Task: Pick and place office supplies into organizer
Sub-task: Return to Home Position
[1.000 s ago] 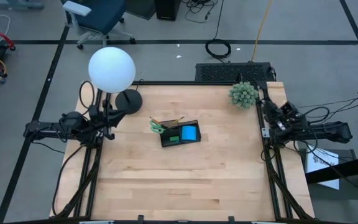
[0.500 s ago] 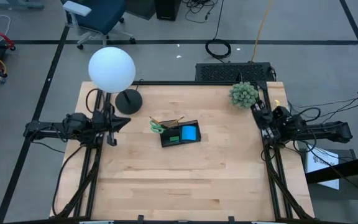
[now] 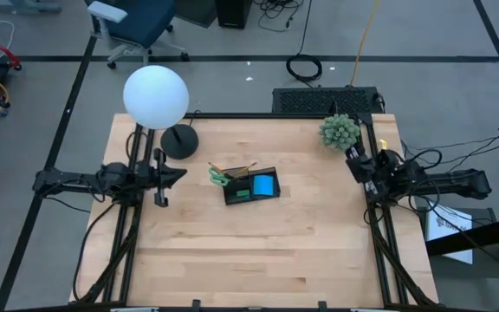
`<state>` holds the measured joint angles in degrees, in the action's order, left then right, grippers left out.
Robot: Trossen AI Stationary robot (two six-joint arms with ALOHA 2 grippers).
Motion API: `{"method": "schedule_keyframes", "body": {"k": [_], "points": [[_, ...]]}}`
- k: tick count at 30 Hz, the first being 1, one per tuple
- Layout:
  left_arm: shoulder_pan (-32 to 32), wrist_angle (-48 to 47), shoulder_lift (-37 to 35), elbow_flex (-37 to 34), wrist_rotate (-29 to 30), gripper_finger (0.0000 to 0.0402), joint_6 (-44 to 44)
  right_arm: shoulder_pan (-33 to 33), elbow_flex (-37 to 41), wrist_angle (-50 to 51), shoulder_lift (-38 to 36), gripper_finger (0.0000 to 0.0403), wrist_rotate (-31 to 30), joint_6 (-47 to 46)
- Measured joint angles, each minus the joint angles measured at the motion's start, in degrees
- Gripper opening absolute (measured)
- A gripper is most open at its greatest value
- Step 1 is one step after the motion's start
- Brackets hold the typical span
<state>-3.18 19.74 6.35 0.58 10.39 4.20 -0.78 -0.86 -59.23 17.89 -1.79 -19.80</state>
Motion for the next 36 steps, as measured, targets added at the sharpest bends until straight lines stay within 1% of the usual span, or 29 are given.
{"method": "schedule_keyframes", "body": {"k": [2, 5, 7, 13, 18, 24, 28, 31, 36], "points": [[0.00, -2.02, 0.02, 0.00, -1.02, 0.0000, -0.34, 0.02, 0.00, 1.71, -0.01, 0.0000, 1.02, 0.16], [0.00, -4.51, 0.00, 0.00, -2.85, 0.0000, -1.52, 0.02, 0.00, 7.11, 0.00, 0.0000, 2.37, 0.20], [-0.03, -6.25, 0.03, 0.00, -3.00, 0.0000, -1.79, 0.00, 0.00, 11.31, 0.00, 0.0000, 3.32, 0.28], [-0.04, -7.64, 0.00, 0.00, -3.00, 0.0000, -0.12, 0.00, 0.00, 21.06, 0.00, 0.0000, 6.54, 1.52], [-0.07, -9.72, 0.02, 0.00, -3.01, 0.0000, -0.22, 0.00, 0.02, 31.59, 0.00, 0.0000, 6.52, 1.56], [-1.62, -14.18, 0.02, 0.00, -2.67, 0.0000, -1.44, 0.00, 0.02, 44.58, 0.00, 0.0000, 6.55, 1.26], [-2.65, -16.94, 0.02, 0.00, -2.21, 0.0000, -4.03, 0.00, 0.02, 52.37, 0.02, 0.0000, 6.52, 1.32], [-3.41, -17.27, 0.00, 0.07, -0.81, 0.0000, -4.49, 0.00, 0.02, 56.25, 0.00, 0.0000, 6.46, 1.08], [-3.96, -17.20, 0.00, 0.11, 1.67, 0.0000, -2.33, 0.00, 0.06, 57.11, 0.00, 0.0000, 5.89, 2.40]]}}
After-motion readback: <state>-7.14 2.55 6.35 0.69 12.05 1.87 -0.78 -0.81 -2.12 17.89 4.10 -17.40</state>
